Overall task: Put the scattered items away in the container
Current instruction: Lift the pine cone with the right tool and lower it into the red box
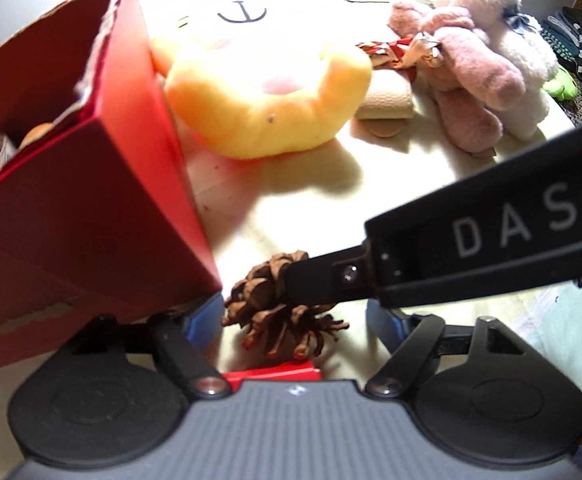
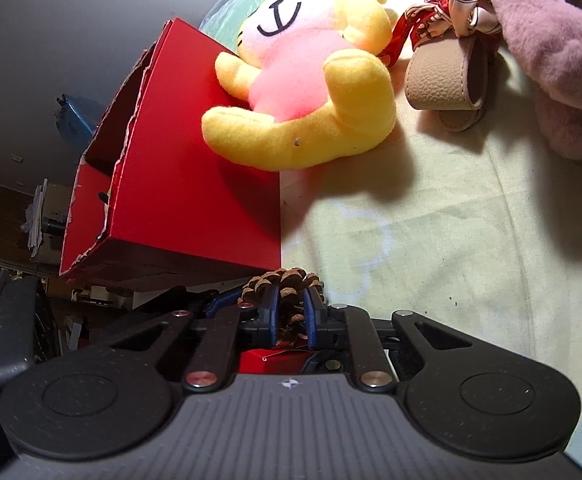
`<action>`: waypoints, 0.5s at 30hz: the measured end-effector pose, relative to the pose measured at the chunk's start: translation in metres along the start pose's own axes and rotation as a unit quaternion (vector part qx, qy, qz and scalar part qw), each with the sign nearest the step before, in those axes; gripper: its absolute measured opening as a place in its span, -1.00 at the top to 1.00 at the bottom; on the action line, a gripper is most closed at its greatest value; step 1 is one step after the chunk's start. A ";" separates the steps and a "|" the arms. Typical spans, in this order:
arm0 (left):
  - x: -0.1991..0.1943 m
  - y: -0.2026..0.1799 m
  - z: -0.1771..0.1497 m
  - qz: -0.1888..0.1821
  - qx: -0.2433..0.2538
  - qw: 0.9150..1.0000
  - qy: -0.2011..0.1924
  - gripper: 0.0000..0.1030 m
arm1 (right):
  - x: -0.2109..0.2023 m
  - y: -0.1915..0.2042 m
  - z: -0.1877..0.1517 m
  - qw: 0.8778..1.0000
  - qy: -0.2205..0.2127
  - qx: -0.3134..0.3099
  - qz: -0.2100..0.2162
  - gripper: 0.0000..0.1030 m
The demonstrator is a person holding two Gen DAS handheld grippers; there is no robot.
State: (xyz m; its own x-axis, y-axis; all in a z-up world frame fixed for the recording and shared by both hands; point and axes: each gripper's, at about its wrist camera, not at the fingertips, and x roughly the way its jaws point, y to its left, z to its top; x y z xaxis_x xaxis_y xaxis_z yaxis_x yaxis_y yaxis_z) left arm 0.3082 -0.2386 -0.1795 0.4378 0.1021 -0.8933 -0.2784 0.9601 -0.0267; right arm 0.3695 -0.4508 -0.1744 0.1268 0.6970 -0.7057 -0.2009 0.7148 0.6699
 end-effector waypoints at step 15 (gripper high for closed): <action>-0.015 0.003 -0.009 -0.030 -0.005 0.999 -0.024 -0.11 | -0.021 -0.004 -0.002 1.000 -0.023 -0.006 -0.002 0.73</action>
State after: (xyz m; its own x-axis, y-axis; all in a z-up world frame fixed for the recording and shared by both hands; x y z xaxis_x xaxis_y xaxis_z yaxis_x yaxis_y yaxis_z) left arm 0.2928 -0.2394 -0.1706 0.4943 0.0567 -0.8675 -0.2586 0.9623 -0.0845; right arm 0.3655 -0.4689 -0.1630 0.1715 0.6967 -0.6966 -0.2126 0.7166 0.6643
